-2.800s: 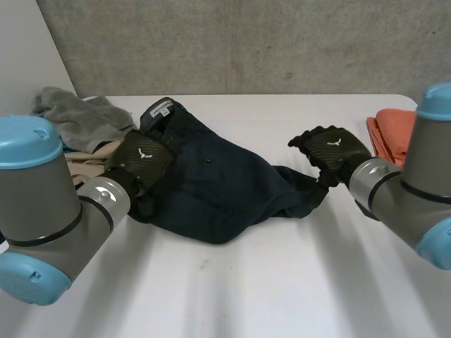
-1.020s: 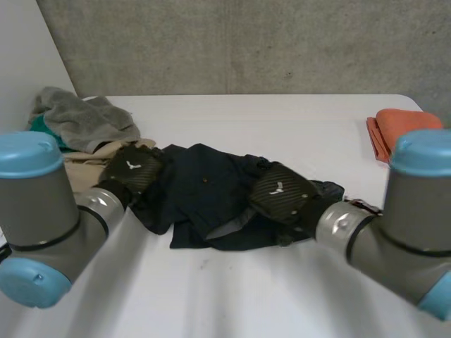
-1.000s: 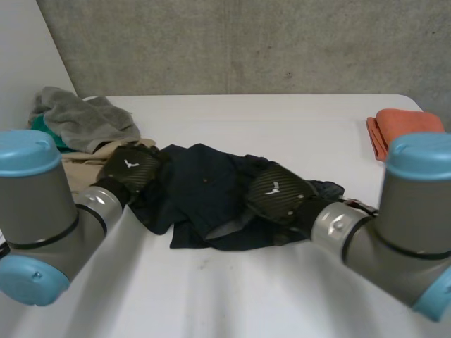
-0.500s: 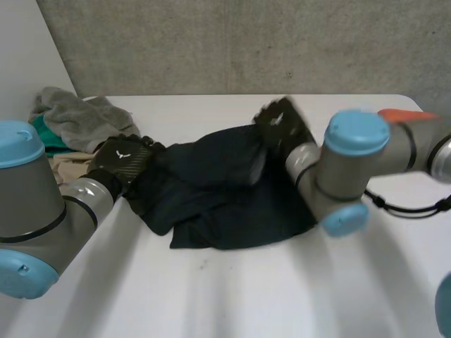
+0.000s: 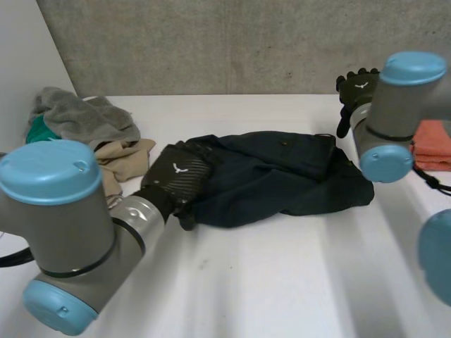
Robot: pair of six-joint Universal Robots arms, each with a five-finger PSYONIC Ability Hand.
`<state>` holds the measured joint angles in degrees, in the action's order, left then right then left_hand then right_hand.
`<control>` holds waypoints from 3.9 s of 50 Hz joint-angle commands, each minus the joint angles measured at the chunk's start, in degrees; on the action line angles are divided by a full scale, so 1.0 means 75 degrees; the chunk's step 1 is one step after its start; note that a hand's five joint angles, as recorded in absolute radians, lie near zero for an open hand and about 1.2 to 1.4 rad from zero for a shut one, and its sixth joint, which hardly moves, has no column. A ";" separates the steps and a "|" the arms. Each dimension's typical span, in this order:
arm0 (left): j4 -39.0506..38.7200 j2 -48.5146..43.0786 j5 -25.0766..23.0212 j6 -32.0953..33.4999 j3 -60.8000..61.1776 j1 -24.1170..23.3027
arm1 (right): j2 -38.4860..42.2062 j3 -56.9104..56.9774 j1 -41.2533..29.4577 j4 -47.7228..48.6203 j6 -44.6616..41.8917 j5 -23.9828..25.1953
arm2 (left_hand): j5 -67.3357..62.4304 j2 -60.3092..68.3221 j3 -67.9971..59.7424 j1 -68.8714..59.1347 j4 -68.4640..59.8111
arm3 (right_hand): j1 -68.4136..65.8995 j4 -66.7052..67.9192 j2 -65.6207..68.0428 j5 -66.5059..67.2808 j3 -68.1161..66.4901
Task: Fold the laundry.
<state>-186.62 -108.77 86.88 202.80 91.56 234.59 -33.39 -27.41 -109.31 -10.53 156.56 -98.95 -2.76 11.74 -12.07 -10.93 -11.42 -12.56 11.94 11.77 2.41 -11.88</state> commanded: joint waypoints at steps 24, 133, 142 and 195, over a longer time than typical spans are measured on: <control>0.2372 -0.2301 0.0486 -0.0215 -0.2340 -0.0682 | -0.3751 -0.7185 0.1790 -0.1422 -0.2652 0.3971 | -0.2174 0.2309 -0.2265 -0.2418 -0.2353 | -0.2106 0.2188 0.2211 0.2126 -0.2197; -0.0605 0.0100 0.0029 -0.1423 -0.2333 0.0994 | -0.3856 -0.5319 0.0524 0.2272 0.1661 0.3067 | -0.8966 0.9101 -0.9057 -0.9210 -0.9144 | -0.8992 0.9074 0.9097 0.9012 -0.9083; 0.0224 -0.0064 -0.0006 -0.0452 0.0176 0.0842 | -0.3750 -0.7874 0.1074 0.2050 0.0057 0.3736 | -0.8966 0.9101 -0.9057 -0.9210 -0.9144 | -0.8992 0.9074 0.9097 0.9012 -0.9083; 0.2792 -0.4422 -0.0287 0.2023 -0.5761 0.0854 | -0.5415 -1.0080 0.1556 -0.0647 -0.3191 0.4205 | -0.3002 0.3138 -0.3094 -0.3246 -0.3181 | -0.8992 0.9074 0.9097 0.9012 -0.9083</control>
<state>-172.29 -135.31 86.14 217.66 57.50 240.65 -74.28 -101.97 -97.49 -17.10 132.49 -67.42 -20.17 29.85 -29.90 -29.96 -30.20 -64.50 68.74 67.14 57.95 -68.25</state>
